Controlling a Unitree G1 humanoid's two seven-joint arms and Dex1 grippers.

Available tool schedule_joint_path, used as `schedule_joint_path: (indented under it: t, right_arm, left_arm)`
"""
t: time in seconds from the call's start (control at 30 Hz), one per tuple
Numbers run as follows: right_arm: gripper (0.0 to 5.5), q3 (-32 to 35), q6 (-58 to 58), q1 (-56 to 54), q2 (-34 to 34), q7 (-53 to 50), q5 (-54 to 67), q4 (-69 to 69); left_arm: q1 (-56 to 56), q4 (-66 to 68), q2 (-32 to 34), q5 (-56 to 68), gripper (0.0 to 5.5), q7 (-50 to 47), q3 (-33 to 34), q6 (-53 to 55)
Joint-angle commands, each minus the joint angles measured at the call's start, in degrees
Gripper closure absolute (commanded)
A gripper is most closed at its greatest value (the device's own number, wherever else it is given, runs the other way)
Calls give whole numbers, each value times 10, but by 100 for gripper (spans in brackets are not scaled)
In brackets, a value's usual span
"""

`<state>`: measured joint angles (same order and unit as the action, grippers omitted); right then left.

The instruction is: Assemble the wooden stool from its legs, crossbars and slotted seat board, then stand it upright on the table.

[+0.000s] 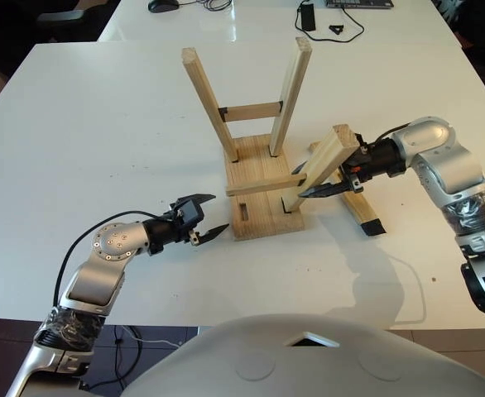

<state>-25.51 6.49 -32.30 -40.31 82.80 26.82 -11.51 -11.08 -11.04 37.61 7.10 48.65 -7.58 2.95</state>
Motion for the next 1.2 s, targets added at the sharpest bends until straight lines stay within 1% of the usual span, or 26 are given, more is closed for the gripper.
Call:
schedule_joint_path:
  t: [0.03,0.1,0.23,0.33,0.4,0.53,0.63,0.73,0.87,1.0,1.07,1.2]
  right_arm:
    - [350,-150,-10,109,-25,-22,-213,-51]
    - [350,-156,-23,125,-42,-21,-219,-29]
    - [350,-150,-29,132,-52,-32,-210,-6]
    - [350,-135,-18,137,-57,-38,-184,15]
    - [350,-112,-4,138,-60,-45,-150,40]
    - [279,-59,31,132,-70,-54,-94,95]
    - [227,-16,57,126,-62,-64,-85,114]
    - [227,17,65,126,-64,-66,-85,125]
    - [227,83,76,155,-88,-79,-70,160]
    - [227,182,92,245,-137,-87,-32,224]
    - [227,224,100,289,-154,-90,-17,252]
    - [227,317,137,320,-150,-121,37,281]
  left_arm:
    - [-1,-11,-2,-14,170,-11,-7,5]
    - [-6,-13,-3,-14,170,-14,-4,5]
    - [-13,-13,-4,-14,170,-18,-2,4]
    - [-11,-11,-3,-13,170,-17,-2,4]
    - [-10,-9,-2,-12,170,-18,-2,3]
    - [-11,-8,-1,-12,170,-20,-1,2]
    - [-16,-10,0,-12,170,-24,1,2]
    - [-18,-10,0,-11,170,-26,2,1]
    - [-30,-16,2,-11,170,-24,-1,-1]
    - [-72,-40,14,-5,170,-13,-1,-3]
    - [-99,-51,20,-11,170,-8,-10,-10]
    - [-127,-74,10,-22,170,-12,-44,-12]
